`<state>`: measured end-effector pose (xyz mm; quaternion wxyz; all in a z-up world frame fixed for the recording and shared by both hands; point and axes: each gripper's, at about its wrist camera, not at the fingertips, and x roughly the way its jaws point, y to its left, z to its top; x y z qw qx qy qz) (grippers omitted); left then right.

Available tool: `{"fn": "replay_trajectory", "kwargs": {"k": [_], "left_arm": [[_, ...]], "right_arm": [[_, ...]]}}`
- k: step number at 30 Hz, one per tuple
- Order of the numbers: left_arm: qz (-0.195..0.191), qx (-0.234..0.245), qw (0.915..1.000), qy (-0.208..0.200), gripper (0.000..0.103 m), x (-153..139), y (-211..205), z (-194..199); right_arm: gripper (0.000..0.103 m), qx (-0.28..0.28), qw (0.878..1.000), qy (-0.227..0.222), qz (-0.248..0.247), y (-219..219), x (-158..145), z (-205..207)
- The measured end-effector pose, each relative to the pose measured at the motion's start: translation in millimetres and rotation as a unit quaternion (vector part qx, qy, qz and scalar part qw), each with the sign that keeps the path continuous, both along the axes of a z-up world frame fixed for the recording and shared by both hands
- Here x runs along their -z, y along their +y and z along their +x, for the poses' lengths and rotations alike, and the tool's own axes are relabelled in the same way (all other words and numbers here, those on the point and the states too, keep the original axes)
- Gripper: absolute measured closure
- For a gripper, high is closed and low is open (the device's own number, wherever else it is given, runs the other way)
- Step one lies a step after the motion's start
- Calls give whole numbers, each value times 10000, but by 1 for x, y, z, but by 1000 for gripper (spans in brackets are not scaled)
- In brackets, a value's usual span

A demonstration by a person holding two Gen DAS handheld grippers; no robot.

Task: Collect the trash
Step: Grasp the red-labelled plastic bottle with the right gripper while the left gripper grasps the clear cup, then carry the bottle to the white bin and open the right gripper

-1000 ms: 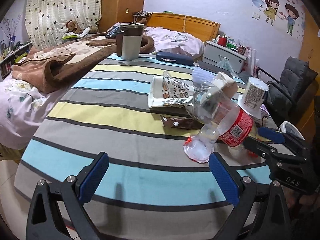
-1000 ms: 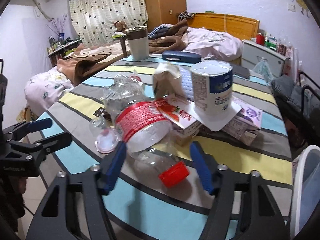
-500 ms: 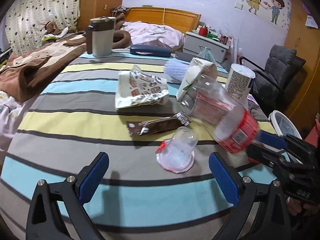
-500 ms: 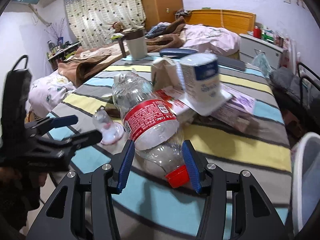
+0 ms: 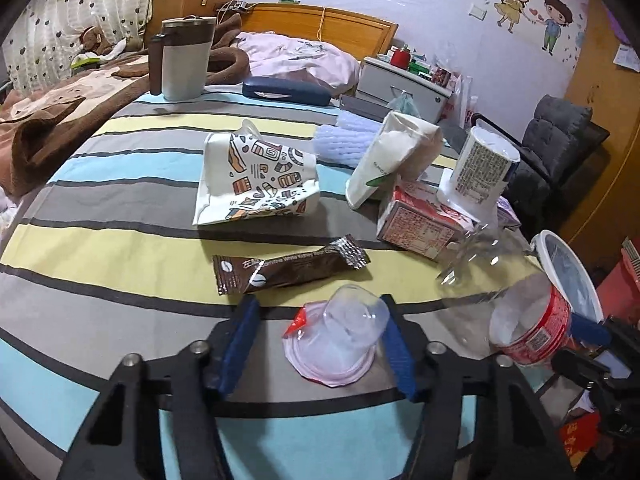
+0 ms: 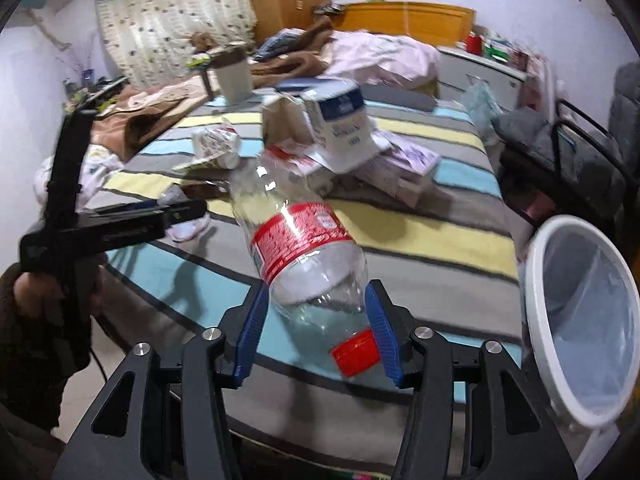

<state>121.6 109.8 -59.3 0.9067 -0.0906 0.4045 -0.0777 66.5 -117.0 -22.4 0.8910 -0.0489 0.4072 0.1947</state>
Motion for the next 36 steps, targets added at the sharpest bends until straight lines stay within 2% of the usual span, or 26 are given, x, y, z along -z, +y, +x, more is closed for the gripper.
{"fn": "replay_trajectory", "kwargs": {"k": [1, 4, 8, 11, 15, 18, 21, 36], "left_arm": [[13, -2, 10000, -3, 50, 0, 0, -1], [-53, -14, 10000, 9, 58, 0, 3, -1], [-27, -22, 10000, -3, 61, 0, 1, -2], [-3, 1, 10000, 8, 63, 0, 0, -2], [12, 6, 10000, 8, 64, 0, -1, -2], [26, 39, 10000, -23, 69, -2, -4, -1], [70, 56, 10000, -28, 69, -2, -6, -2], [286, 44, 9991, -319, 69, -26, -14, -29]], "right_arm": [[37, -29, 10000, -66, -36, 1, -1, 1], [37, -328, 9992, -223, 1, 5, -3, 11], [36, -539, 9985, -36, 98, 15, 6, 31], [35, -688, 9974, -96, -213, 29, 13, 32], [35, -680, 9976, -2, -143, 32, 13, 36], [35, -650, 9978, -28, -156, 32, 13, 36], [36, -632, 9977, -103, -203, 32, 12, 31], [40, -340, 9980, -312, 432, 11, -1, 11]]}}
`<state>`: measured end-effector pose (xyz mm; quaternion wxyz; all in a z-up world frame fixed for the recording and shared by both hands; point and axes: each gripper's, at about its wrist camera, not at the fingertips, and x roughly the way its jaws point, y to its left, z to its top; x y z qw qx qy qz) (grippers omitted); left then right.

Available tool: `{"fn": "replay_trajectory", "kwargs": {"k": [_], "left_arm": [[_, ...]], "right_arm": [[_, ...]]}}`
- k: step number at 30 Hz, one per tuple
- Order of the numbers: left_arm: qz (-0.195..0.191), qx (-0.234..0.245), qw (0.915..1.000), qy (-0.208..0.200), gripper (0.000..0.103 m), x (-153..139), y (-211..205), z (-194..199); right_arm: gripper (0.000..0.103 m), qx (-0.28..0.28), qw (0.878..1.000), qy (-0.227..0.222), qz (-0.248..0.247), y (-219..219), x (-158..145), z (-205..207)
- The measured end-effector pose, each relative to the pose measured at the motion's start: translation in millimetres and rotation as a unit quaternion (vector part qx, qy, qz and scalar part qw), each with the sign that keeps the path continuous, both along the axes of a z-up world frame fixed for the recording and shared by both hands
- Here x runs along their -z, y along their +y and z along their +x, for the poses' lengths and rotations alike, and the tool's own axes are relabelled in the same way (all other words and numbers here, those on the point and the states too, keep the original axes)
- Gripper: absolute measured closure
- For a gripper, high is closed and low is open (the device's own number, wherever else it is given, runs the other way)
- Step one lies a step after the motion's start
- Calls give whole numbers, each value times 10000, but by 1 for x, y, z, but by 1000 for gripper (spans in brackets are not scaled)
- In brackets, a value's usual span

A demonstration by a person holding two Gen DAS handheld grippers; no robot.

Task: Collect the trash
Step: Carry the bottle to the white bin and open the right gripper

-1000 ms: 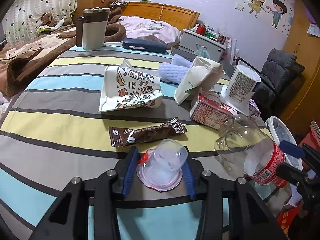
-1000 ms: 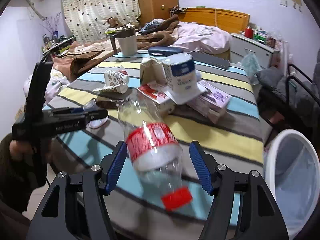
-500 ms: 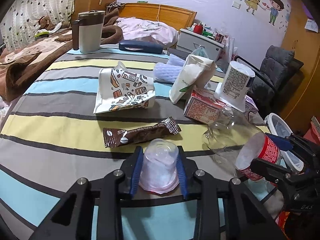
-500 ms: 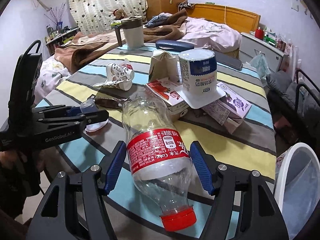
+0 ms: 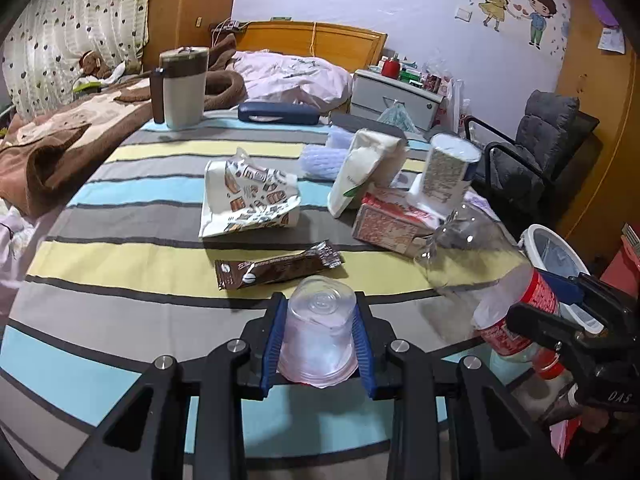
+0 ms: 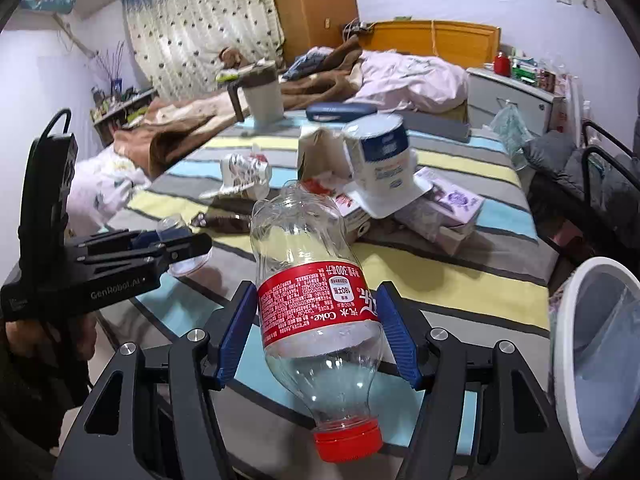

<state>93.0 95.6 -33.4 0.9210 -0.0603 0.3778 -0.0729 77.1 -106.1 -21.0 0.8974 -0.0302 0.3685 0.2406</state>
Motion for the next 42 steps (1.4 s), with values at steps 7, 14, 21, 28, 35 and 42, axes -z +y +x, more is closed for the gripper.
{"fn": "replay_trajectory", "kwargs": {"k": [7, 14, 21, 28, 35, 42], "left_arm": [[39, 310, 9991, -277, 69, -24, -27, -9], [5, 762, 9960, -477, 69, -42, -68, -10], [-77, 1292, 9901, -550, 69, -54, -115, 0], [-184, 1917, 9795, -583, 69, -60, -176, 9], [-283, 2421, 9689, -437, 69, -61, -229, 22], [-219, 2781, 9600, -243, 69, -52, -278, 33]], "right_arm": [[40, 427, 9988, -167, 154, -25, -12, -11], [40, 890, 9953, -313, 208, -53, -23, -17], [40, 1452, 9884, -390, 223, -89, -29, -21], [40, 2143, 9756, -431, 184, -131, -32, -28], [40, 2804, 9590, -406, 70, -172, -30, -33], [40, 3259, 9452, -174, -116, -205, -16, -33]]}}
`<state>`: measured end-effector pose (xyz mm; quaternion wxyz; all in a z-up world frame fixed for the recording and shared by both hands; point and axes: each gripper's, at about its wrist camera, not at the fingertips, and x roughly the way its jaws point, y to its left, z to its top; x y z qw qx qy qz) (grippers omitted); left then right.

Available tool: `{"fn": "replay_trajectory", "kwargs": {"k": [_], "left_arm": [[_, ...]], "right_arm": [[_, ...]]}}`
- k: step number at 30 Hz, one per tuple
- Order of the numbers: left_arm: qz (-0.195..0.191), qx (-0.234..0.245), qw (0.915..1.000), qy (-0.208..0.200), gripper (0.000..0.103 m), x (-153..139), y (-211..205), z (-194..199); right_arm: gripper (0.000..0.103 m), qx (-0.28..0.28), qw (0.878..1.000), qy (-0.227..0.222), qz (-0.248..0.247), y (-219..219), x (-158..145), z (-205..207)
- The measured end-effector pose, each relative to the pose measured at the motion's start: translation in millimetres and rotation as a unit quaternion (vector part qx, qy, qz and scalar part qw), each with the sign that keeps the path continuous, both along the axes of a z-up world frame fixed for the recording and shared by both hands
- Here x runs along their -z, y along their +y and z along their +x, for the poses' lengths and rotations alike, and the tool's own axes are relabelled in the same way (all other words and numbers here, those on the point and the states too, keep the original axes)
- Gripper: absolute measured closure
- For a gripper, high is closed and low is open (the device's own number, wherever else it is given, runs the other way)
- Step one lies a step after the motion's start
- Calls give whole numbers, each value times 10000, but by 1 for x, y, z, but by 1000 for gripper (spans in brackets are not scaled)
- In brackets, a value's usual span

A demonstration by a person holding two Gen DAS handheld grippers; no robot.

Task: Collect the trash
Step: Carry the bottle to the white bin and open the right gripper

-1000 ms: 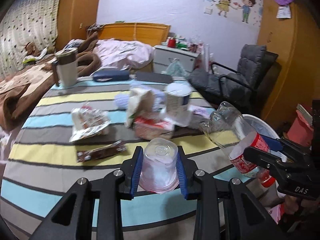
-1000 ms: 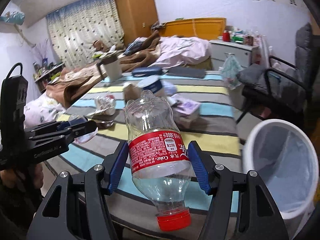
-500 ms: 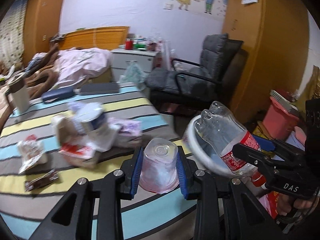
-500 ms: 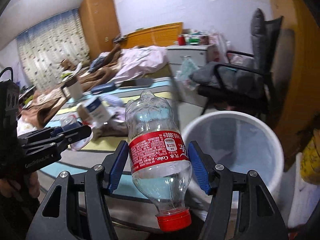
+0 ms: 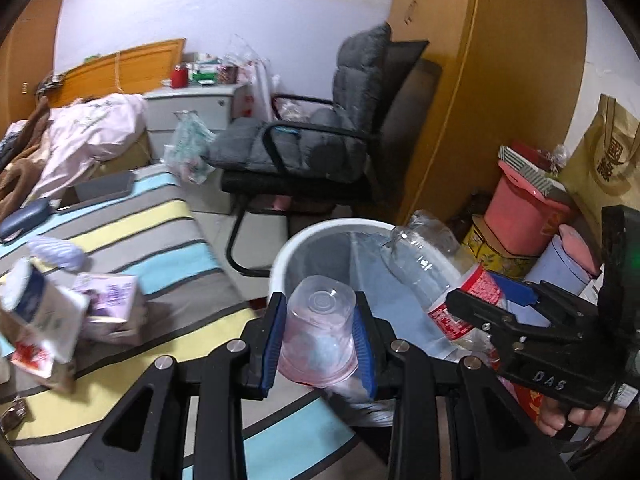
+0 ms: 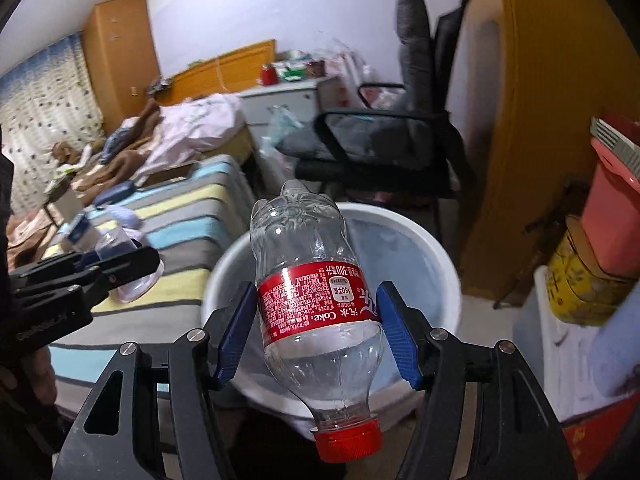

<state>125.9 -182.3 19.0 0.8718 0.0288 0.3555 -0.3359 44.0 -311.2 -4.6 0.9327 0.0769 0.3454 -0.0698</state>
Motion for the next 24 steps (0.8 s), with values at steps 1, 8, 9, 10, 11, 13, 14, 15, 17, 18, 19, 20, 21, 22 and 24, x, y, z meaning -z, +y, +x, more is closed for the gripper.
{"fn": "replay_trajectory", "kwargs": {"k": [1, 8, 9, 10, 11, 13, 14, 15, 17, 18, 19, 20, 21, 22, 24], "left_arm": [[14, 34, 10000, 34, 69, 2, -6, 0], [195, 243, 9993, 197, 69, 18, -41, 11], [208, 232, 9993, 226, 68, 20, -43, 13], [209, 221, 9992, 256, 62, 21, -44, 14], [203, 206, 9992, 282, 57, 23, -45, 16], [222, 185, 9992, 278, 45, 24, -46, 16], [247, 195, 9992, 230, 44, 23, -46, 15], [273, 190, 9992, 200, 42, 23, -46, 14], [295, 146, 9992, 207, 39, 23, -45, 16], [304, 119, 9993, 182, 37, 22, -45, 16], [335, 91, 9993, 132, 36, 21, -44, 15], [363, 63, 9993, 89, 36, 20, -43, 14], [387, 27, 9992, 66, 36, 19, -42, 13], [399, 2, 9992, 37, 36, 18, -41, 13], [379, -39, 9993, -21, 35, 13, -37, 11]], "right_arm": [[40, 52, 10000, 83, 3, -4, 5, 1], [39, 219, 9989, 395, -93, -23, 16, 15], [39, 226, 9988, 416, -95, -25, 17, 17], [39, 213, 9988, 440, -97, -27, 18, 19], [39, 226, 9986, 471, -113, -29, 19, 21], [39, 273, 9983, 501, -152, -31, 21, 25], [39, 293, 9980, 539, -163, -33, 21, 26], [39, 289, 9980, 534, -150, -34, 22, 27], [39, 275, 9984, 483, -110, -35, 20, 24], [39, 279, 9985, 464, -103, -35, 19, 23], [38, 285, 9985, 448, -110, -35, 18, 20], [38, 285, 9986, 439, -113, -36, 17, 21], [38, 281, 9987, 416, -123, -35, 16, 18], [38, 290, 9987, 393, -134, -34, 15, 18], [38, 321, 9987, 361, -142, -35, 13, 19]]}}
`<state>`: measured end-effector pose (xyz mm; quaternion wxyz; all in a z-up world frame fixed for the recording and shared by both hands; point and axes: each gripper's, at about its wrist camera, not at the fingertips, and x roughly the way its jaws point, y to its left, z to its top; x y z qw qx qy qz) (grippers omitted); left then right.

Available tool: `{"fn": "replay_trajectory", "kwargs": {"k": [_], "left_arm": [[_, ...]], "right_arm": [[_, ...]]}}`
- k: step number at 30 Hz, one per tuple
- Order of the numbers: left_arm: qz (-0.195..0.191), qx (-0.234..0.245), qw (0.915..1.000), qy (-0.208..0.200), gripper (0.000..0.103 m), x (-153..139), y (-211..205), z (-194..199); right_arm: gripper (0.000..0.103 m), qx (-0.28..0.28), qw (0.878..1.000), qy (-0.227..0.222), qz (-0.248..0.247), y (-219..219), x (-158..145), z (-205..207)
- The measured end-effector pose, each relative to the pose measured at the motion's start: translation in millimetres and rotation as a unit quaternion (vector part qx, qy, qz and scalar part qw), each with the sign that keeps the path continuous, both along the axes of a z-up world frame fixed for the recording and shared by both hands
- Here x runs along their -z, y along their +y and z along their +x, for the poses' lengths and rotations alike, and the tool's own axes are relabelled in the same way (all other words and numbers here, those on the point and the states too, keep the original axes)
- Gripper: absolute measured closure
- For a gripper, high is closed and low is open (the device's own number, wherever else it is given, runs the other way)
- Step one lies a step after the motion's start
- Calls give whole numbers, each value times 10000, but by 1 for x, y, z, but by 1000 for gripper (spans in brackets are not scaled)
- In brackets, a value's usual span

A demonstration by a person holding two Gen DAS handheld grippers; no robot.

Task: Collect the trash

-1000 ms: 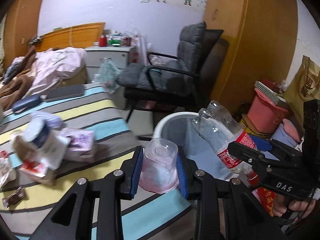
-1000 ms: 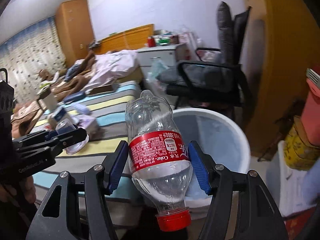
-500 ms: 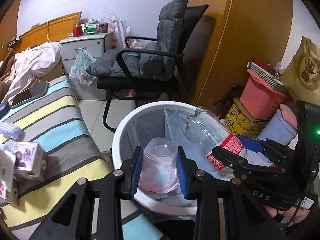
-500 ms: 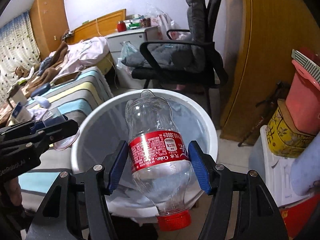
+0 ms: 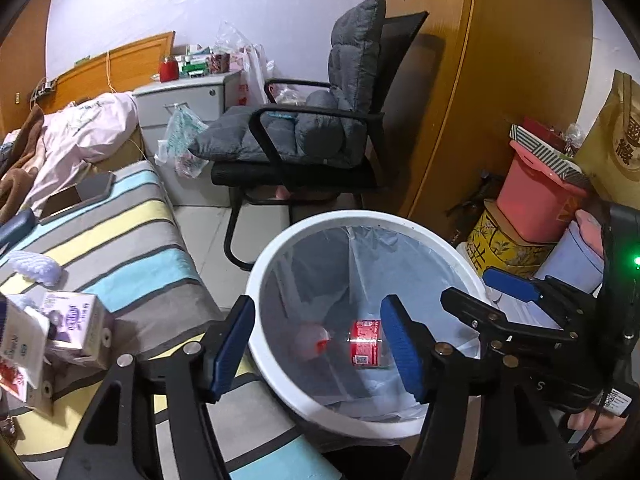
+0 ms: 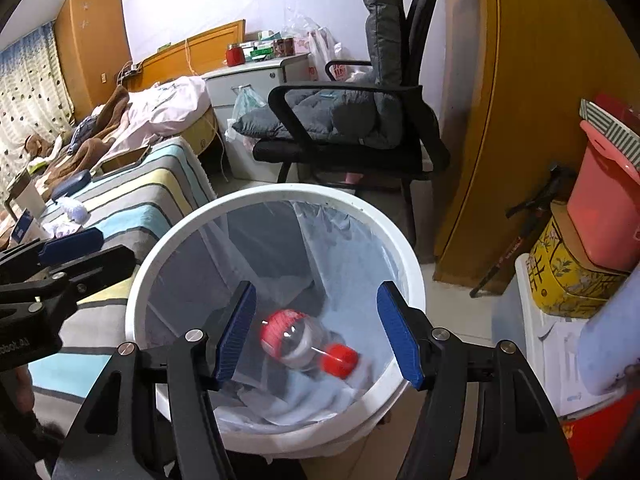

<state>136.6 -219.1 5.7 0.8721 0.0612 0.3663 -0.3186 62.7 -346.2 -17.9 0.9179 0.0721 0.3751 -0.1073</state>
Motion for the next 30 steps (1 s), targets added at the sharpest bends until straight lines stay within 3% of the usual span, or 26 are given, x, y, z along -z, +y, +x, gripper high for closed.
{"fn": "replay_trajectory", "kwargs": {"k": [10, 21, 30], "left_arm": [[-82, -319, 9992, -216, 35, -17, 32, -13], [-191, -843, 9953, -435, 32, -28, 87, -28], [-160, -1706, 9834, -598, 29, -27, 161, -33]], "right_arm": [[38, -4, 9996, -280, 12, 15, -15, -9], [38, -373, 9977, -574, -12, 51, -28, -11], [38, -964, 9926, -737, 104, 94, -24, 2]]}}
